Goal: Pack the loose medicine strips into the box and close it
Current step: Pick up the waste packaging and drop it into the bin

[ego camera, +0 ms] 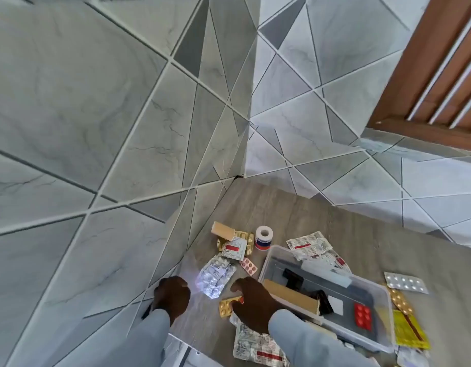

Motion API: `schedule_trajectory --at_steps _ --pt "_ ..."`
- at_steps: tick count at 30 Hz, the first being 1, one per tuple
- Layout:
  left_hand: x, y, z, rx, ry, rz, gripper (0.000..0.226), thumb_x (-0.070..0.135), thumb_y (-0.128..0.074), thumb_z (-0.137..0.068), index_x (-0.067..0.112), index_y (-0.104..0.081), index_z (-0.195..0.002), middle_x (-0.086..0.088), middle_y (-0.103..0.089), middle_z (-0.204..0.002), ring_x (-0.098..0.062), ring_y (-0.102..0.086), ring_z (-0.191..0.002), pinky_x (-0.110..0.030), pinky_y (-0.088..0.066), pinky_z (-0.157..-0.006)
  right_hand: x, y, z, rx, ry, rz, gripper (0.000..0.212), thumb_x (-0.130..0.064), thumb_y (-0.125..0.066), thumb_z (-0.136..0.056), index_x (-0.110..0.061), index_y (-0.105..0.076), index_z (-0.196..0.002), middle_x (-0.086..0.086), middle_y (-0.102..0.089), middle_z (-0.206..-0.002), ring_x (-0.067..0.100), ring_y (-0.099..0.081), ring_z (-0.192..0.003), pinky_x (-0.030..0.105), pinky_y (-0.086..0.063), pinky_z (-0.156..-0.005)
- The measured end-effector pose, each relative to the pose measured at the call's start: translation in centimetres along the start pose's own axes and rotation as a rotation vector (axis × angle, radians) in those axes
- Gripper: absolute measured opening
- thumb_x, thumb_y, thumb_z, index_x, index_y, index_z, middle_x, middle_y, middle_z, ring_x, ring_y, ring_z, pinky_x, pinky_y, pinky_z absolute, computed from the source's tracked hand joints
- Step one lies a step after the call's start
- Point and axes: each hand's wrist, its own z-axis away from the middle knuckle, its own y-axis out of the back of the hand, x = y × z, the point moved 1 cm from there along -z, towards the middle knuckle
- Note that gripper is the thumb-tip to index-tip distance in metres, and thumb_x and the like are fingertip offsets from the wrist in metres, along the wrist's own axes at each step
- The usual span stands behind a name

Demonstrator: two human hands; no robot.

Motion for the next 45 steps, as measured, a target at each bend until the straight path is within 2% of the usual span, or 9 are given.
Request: schedule_trajectory --at_steps 7,15,19,24,27,29,37,41,45 --pt "-1.1 -0.7 -1.1 -0.037 0.233 0.220 0.039 0.023 -0.053 -0.070 0.018 -0.068 -0.106 -0.014 -0.065 -0.120 -0.034 -0.058 -0.111 -0.040 -0.046 -0.096 0.0 -1.2 -2.3 -0.006 -0.126 -0.053 0.033 -0.026 -0.053 -0.089 -0.024 -0.053 -0.122 0.001 -0.048 -0.133 0.022 -0.047 -0.123 0.033 -0.041 -0.104" --pt "2.5 3.1 2.1 0.214 -0.041 0.551 0.027 -0.010 -0.054 -0.077 -0.003 -0.067 -0.099 -0.022 -0.063 -0.105 -0.037 -0.060 -0.098 -0.030 -0.041 -0.079 -2.1 -2.6 -1.5 0.138 -0.201 -0.128 0.033 -0.023 -0.059 -0.087 -0.016 -0.060 -0.119 0.008 -0.057 -0.127 0.025 -0.054 -0.118 0.028 -0.042 -0.099" --pt "5.7 5.8 4.6 0.404 -0.272 0.580 0.031 -0.019 -0.052 -0.067 -0.004 -0.066 -0.091 -0.030 -0.053 -0.105 -0.040 -0.051 -0.097 -0.041 -0.040 -0.087 -2.9 -2.7 0.0 0.286 -0.226 -0.338 0.031 -0.023 -0.064 -0.085 -0.015 -0.062 -0.115 -0.004 -0.054 -0.104 0.024 -0.061 -0.100 0.035 -0.051 -0.094" --pt "11.3 5.9 7.9 0.234 -0.406 0.681 0.029 -0.008 -0.048 -0.072 0.003 -0.067 -0.092 -0.023 -0.064 -0.106 -0.041 -0.057 -0.102 -0.045 -0.048 -0.089 -1.5 -1.6 3.2 0.436 -0.286 -0.708 0.044 -0.042 -0.069 -0.081 -0.025 -0.054 -0.119 0.002 -0.062 -0.108 0.016 -0.061 -0.092 0.033 -0.052 -0.084" --pt "14.8 4.6 11.9 0.009 -0.503 0.776 0.035 -0.014 -0.046 -0.077 0.007 -0.068 -0.093 -0.015 -0.066 -0.106 -0.031 -0.060 -0.101 -0.034 -0.049 -0.084 -0.2 -0.7 5.6 0.484 -0.303 -0.972 0.057 -0.054 -0.068 -0.078 -0.025 -0.049 -0.123 0.001 -0.065 -0.108 0.018 -0.063 -0.098 0.038 -0.054 -0.086" --pt "16.4 3.5 14.6 -0.168 -0.561 0.822 0.035 -0.014 -0.048 -0.080 0.011 -0.069 -0.095 -0.008 -0.066 -0.104 -0.024 -0.060 -0.099 -0.032 -0.050 -0.082 1.2 -0.4 7.3 0.518 -0.250 -1.081 0.050 -0.056 -0.067 -0.078 -0.026 -0.057 -0.116 -0.003 -0.067 -0.100 0.016 -0.065 -0.092 0.033 -0.055 -0.073" --pt "18.7 -2.9 21.0 -0.420 -0.670 0.685 0.050 -0.023 -0.052 -0.072 0.023 -0.066 -0.084 -0.004 -0.069 -0.094 -0.022 -0.065 -0.089 -0.031 -0.052 -0.076 7.9 0.8 15.1 0.757 -0.218 -1.178 0.011 -0.015 -0.061 -0.086 -0.019 -0.071 -0.090 -0.004 -0.073 -0.076 0.012 -0.068 -0.073 0.027 -0.053 -0.063" --pt "21.8 -7.9 27.0 -0.431 -0.661 0.656 0.047 -0.020 -0.053 -0.067 0.024 -0.064 -0.080 -0.002 -0.070 -0.083 -0.017 -0.061 -0.067 -0.018 -0.049 -0.056 13.8 1.5 21.7 0.850 -0.288 -1.077 0.020 -0.011 -0.056 -0.084 -0.017 -0.069 -0.069 0.002 -0.065 -0.064 0.017 -0.059 -0.061 0.035 -0.051 -0.059" --pt "25.8 -12.9 33.2 -0.511 -0.700 0.633 0.035 -0.005 -0.056 -0.061 0.022 -0.062 -0.082 -0.004 -0.065 -0.075 -0.015 -0.056 -0.059 -0.016 -0.044 -0.047 20.8 2.6 29.0 0.962 -0.370 -1.137 0.026 0.002 -0.056 -0.085 -0.011 -0.065 -0.064 0.008 -0.058 -0.055 0.018 -0.051 -0.050 0.028 -0.043 -0.051"
